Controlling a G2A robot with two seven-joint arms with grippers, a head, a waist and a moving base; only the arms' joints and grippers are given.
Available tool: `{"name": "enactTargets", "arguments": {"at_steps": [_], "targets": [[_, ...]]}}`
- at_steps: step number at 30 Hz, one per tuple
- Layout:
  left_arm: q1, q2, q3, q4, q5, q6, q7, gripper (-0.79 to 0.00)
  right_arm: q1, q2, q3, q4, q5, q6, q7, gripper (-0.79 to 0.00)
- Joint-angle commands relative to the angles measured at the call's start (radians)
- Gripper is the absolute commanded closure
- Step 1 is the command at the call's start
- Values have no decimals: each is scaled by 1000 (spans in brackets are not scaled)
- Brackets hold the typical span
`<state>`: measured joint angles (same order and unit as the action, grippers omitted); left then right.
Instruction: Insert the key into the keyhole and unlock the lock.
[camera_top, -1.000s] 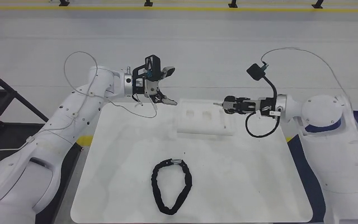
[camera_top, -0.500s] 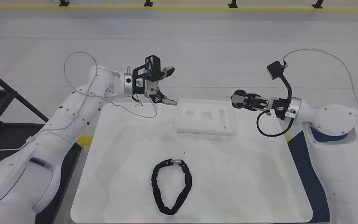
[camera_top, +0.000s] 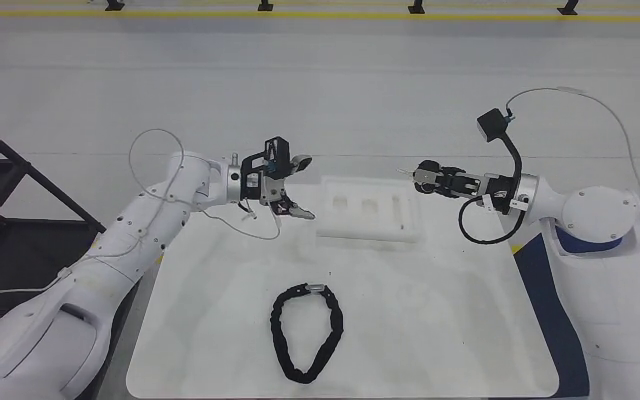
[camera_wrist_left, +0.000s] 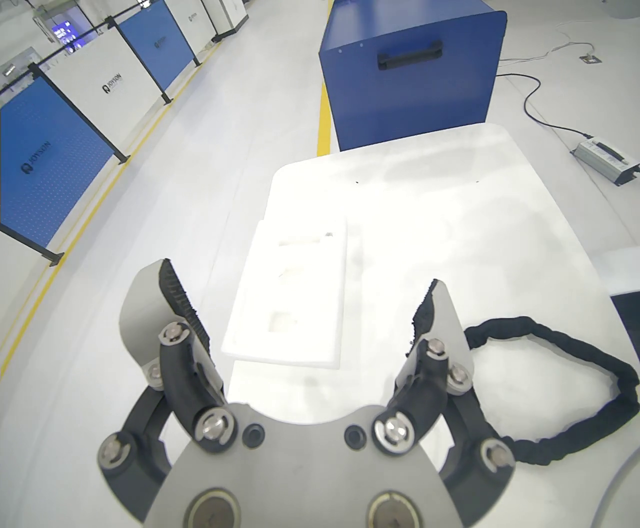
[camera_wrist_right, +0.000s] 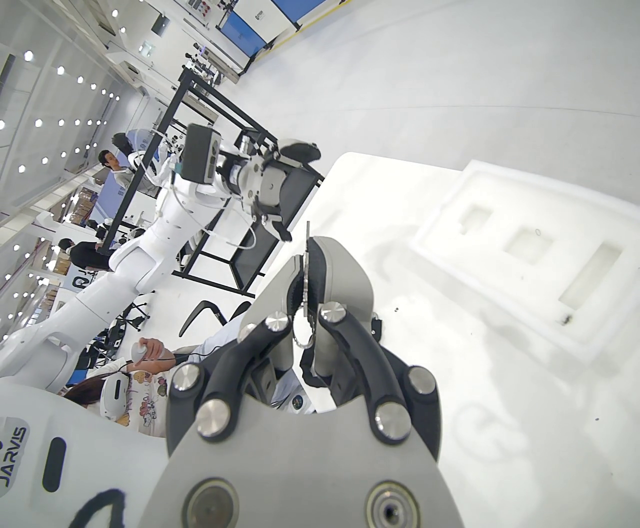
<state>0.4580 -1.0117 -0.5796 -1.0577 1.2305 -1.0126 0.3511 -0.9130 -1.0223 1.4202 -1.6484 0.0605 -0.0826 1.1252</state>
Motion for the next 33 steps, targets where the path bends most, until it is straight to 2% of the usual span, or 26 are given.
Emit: {"name": "enactTargets", "arguments": {"at_steps": [1, 5, 8, 13, 19, 24, 33], "targets": [[36, 5, 13, -12, 27, 0, -8, -785, 0, 0, 0, 0, 0, 0, 0, 0], [94, 10, 28, -31, 75, 0, 17, -785, 0, 0, 0, 0, 0, 0, 0, 0], [129, 8, 59, -13, 101, 0, 12, -785, 0, 0, 0, 0, 0, 0, 0, 0], [153, -6, 116, 15, 125, 0, -20, -785, 0, 0, 0, 0, 0, 0, 0, 0], [156, -22, 186, 45, 107, 0, -57, -785, 0, 0, 0, 0, 0, 0, 0, 0], [119, -28, 261, 53, 87, 0, -89, -785, 0, 0, 0, 0, 0, 0, 0, 0], [119, -28, 261, 53, 87, 0, -89, -785, 0, 0, 0, 0, 0, 0, 0, 0]]}}
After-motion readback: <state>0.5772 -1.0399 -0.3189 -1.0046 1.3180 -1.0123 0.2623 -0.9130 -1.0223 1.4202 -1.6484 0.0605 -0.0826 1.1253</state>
